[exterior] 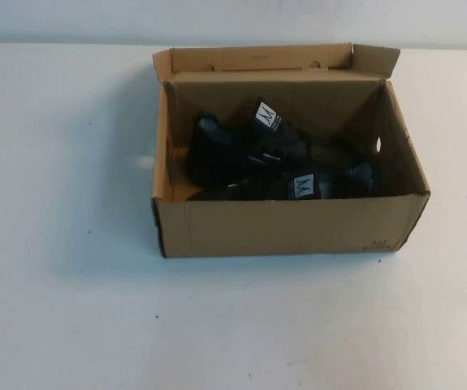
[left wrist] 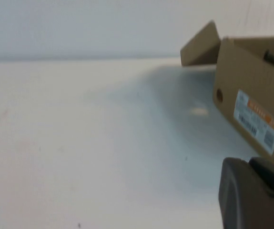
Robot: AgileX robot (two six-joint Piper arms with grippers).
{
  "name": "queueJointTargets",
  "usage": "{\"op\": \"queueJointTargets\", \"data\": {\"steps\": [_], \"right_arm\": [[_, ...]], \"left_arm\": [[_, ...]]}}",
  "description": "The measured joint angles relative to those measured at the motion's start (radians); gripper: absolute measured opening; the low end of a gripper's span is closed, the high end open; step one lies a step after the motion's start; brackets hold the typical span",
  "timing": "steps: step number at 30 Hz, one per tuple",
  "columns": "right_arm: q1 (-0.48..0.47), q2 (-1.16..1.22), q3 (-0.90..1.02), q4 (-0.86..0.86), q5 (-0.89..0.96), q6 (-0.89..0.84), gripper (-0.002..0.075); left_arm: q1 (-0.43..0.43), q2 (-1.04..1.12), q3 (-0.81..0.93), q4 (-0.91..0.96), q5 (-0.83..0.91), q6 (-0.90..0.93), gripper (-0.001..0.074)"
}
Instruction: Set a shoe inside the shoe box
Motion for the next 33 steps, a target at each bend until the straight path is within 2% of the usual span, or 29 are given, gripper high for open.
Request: {"op": "queueJointTargets", "data": {"steps": [3, 8, 33], "right_arm": [[0.000, 0.000, 0.000, 0.000, 0.000, 0.000, -0.0016], [0.000, 0.000, 0.000, 0.001, 0.007, 0.000, -0.0016], [0.000, -0.007, 0.000, 0.002, 0.011, 0.000, -0.0016]], "left_arm": [[0.000, -0.002, 0.065, 0.009, 0.020, -0.011, -0.0001], [0.000, -0.004, 0.075, 0.009, 0.147, -0.020, -0.0001], [0.000, -0.006, 0.075, 0.009, 0.155, -0.022, -0.0001]]}}
